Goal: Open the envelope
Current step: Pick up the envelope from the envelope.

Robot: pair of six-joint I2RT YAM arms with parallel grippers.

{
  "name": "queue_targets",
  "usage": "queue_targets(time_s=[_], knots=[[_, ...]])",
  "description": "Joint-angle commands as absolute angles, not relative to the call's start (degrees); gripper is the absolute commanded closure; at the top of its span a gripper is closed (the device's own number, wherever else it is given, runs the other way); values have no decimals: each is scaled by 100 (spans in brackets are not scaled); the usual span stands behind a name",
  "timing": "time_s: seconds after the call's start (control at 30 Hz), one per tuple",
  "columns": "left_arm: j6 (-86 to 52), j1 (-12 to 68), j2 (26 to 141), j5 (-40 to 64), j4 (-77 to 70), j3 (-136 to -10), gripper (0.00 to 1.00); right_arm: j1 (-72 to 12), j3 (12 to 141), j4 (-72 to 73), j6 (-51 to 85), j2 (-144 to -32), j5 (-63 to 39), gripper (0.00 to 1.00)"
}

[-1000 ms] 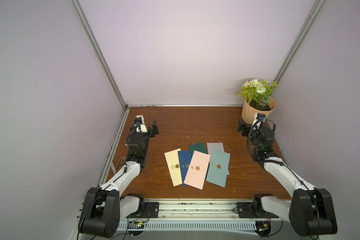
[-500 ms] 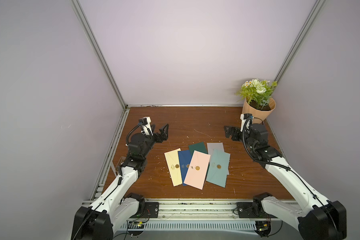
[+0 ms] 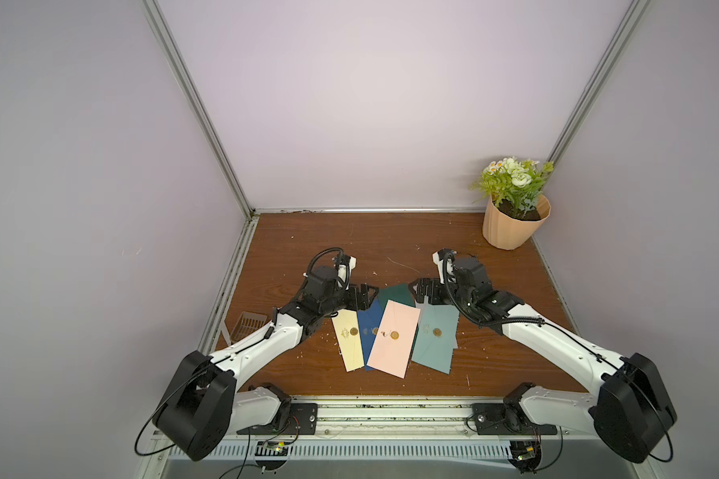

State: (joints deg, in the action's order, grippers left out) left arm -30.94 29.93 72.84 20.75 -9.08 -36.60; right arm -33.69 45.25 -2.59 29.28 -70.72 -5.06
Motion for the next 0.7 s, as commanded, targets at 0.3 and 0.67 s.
queue_targets(time_s=[0.3,0.67], knots=[[-3349,3191,7851,2213,-712,-3696,12,-3778,4325,236,3426,-7287,-612,0],[-3614,3353,8389,2715,-1014,-3767,13,-3865,4162,525,3540,-7695,-640,1]])
